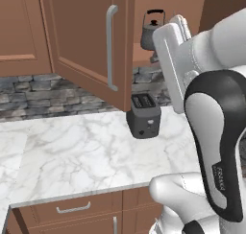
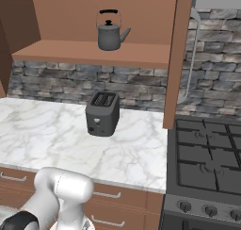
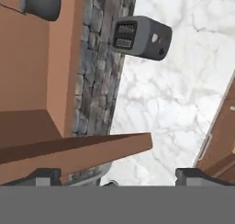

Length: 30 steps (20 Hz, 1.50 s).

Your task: Open the cabinet, pick the kettle from the cabinet, and place it in the sink.

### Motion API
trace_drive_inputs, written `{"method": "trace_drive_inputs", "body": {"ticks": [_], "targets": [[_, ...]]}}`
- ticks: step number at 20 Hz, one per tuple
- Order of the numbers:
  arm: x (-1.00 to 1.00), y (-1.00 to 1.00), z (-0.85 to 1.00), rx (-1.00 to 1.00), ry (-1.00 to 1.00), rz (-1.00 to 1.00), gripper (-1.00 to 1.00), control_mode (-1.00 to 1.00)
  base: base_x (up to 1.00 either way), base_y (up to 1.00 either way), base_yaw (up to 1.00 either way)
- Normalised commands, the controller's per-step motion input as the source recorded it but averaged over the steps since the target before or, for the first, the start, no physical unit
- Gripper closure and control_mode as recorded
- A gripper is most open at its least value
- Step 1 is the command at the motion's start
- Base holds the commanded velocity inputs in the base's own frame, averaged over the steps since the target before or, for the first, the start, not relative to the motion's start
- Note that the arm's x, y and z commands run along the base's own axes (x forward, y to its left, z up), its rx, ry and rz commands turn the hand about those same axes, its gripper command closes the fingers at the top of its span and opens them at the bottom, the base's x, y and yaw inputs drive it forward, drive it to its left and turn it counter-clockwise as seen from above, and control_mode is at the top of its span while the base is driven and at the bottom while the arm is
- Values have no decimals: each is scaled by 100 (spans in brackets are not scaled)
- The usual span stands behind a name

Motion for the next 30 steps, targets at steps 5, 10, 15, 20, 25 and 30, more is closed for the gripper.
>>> {"method": "trace_drive_inputs", "body": {"ticks": [5, 10, 15, 20, 25, 30], "targets": [[38, -22, -7, 35, 0, 34, -100, -100, 0, 0, 0], [48, -11, 0, 27, 0, 32, -100, -100, 0, 0, 0], [56, 0, 0, 18, 0, 27, -100, -100, 0, 0, 0], [55, 12, -1, 6, 0, 19, -100, -100, 0, 0, 0], [44, 32, 0, 0, 0, 16, -100, -100, 0, 0, 0], [34, 41, 0, 0, 0, 19, -100, -100, 0, 0, 0]]}}
